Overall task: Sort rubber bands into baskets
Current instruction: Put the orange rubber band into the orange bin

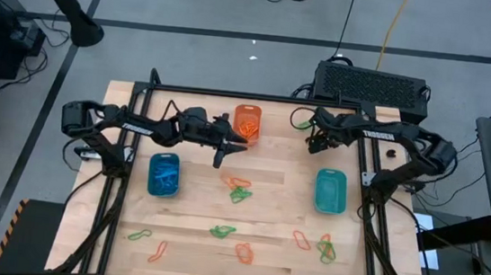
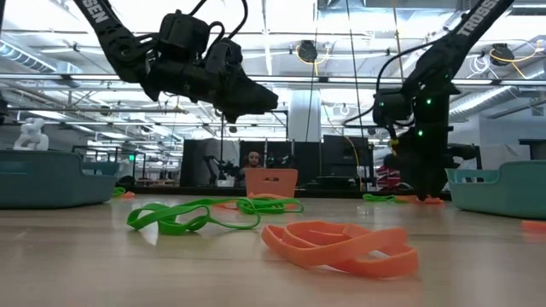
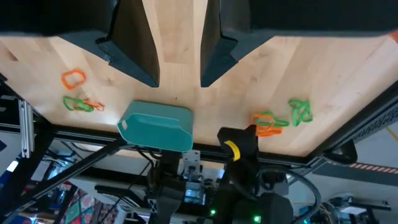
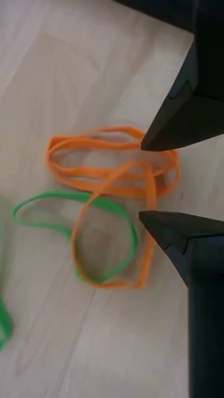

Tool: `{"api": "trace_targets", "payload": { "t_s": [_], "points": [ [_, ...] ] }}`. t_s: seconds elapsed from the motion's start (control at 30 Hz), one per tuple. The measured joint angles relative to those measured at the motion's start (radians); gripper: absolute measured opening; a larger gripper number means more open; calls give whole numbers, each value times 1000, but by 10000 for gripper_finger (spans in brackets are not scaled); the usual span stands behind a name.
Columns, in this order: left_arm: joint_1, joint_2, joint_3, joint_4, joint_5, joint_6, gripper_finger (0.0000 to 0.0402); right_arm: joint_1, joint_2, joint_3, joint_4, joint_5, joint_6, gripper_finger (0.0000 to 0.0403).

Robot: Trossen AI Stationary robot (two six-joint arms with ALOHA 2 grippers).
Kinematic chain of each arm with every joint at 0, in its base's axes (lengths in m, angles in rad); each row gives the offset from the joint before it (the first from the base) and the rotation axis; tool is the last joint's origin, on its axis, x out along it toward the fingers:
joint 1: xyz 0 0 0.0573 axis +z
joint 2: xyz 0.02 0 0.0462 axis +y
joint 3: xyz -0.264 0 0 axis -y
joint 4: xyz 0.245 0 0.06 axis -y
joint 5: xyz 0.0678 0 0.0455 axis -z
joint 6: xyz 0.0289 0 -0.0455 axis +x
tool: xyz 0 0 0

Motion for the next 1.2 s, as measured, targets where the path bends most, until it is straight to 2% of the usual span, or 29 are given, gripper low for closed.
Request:
{"api": "trace_targets", "payload": {
  "t_s": [0.17, 0.27, 0.37, 0.53, 0.6, 0.87, 1.2],
  "points": [
    [0, 0, 0, -2, 0, 0, 123, -2, 30, 1, 7, 7, 0, 155],
    [0, 0, 0, -3, -1, 0, 123, -3, 31, 2, 8, 7, -2, 136],
    [0, 0, 1, -3, -1, 0, 123, -2, 31, 2, 10, 23, -4, 102],
    [0, 0, 1, -3, -1, 0, 123, -4, 28, 13, -4, 49, -26, 22],
    [0, 0, 1, -3, -1, 0, 123, -3, 27, 29, -8, 47, -34, 7],
    [0, 0, 1, 0, -3, 4, 123, 24, 26, 132, -98, 37, -42, 3],
    [-19, 0, 1, 0, -9, 61, 123, 206, 26, 302, -62, -43, -69, 1]
  ]
}}
